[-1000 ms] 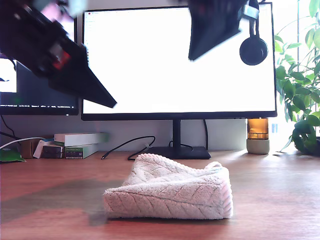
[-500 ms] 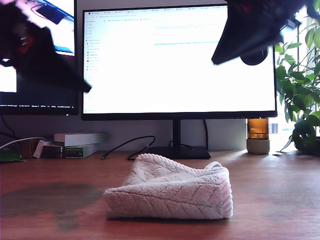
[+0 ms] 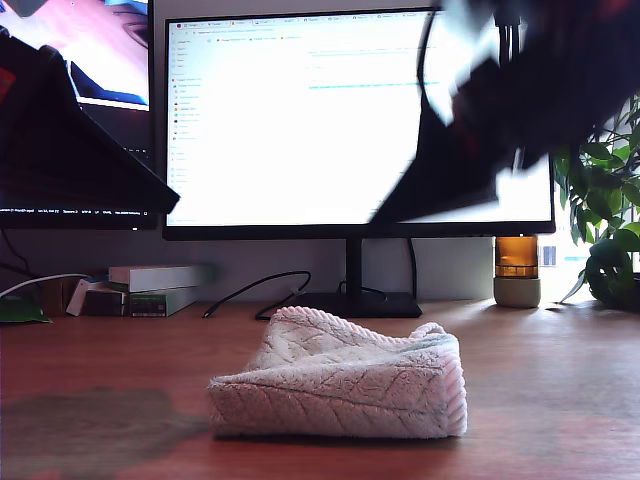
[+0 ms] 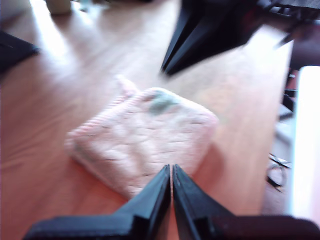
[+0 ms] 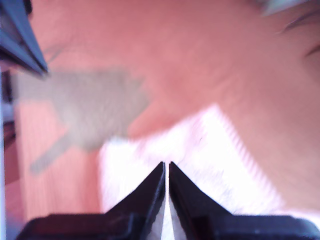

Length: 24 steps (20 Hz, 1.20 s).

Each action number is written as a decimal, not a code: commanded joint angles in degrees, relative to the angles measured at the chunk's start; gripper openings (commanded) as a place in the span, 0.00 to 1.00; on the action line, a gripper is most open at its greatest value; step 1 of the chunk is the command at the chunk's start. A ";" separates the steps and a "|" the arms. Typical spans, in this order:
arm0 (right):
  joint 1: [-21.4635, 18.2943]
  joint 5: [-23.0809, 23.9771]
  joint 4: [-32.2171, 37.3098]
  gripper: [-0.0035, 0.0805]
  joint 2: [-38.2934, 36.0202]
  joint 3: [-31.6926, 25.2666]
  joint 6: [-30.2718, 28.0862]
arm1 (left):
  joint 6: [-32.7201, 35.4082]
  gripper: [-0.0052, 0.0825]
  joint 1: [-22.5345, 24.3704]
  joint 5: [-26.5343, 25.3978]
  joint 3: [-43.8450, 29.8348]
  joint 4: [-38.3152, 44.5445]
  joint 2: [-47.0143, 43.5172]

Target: Fold the tea towel to a neat square and place it to the right

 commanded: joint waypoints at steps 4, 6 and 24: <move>-2.40 -8.33 1.60 0.03 11.23 4.57 -2.21 | -0.35 0.03 -3.32 -1.01 -0.61 -0.33 0.15; -2.73 -10.54 1.62 0.03 14.88 7.21 -3.10 | -0.35 0.03 -3.61 -1.77 -0.61 -0.37 0.17; -2.60 -9.51 -8.63 0.03 32.96 14.45 -12.63 | -0.20 0.03 -3.61 -5.40 -0.59 -1.73 0.24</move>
